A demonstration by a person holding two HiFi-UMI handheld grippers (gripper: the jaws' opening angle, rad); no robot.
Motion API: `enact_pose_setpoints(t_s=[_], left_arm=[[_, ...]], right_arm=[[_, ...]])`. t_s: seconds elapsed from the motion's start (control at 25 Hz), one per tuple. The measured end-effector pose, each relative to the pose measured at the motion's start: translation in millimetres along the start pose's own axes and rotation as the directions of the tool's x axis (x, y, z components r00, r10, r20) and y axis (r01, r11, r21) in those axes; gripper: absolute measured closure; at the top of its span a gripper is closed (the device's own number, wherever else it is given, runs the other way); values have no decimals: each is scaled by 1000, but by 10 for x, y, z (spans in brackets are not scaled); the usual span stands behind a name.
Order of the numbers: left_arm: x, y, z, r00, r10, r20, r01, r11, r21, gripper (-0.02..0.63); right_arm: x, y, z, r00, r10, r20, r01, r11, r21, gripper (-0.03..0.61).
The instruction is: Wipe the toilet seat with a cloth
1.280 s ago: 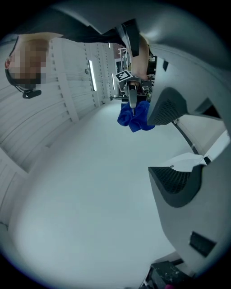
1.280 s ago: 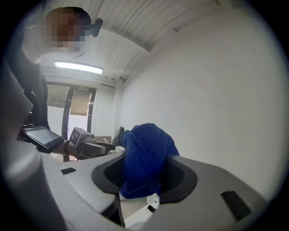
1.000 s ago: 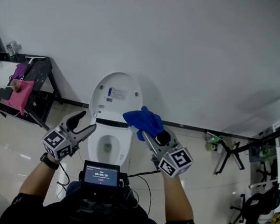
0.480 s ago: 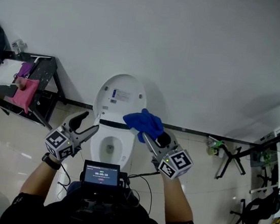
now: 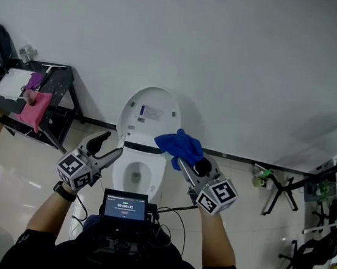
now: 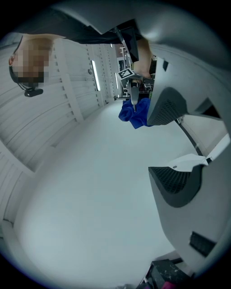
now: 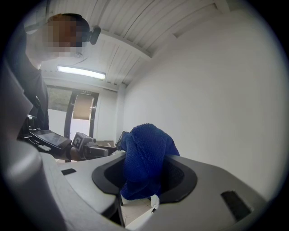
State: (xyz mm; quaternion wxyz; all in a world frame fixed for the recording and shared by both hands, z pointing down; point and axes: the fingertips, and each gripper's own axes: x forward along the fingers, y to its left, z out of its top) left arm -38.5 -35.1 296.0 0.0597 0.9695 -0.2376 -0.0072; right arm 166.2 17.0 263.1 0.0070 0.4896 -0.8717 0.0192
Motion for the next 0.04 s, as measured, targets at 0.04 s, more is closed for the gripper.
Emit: enact_pose_setpoints(t_s=[0.04], left_arm=[[0,6,-15,1000,-4,0,4,1000,7,333]], right_arm=[[-10,-1,3,1000,-1,0,1,1000,-1,391]])
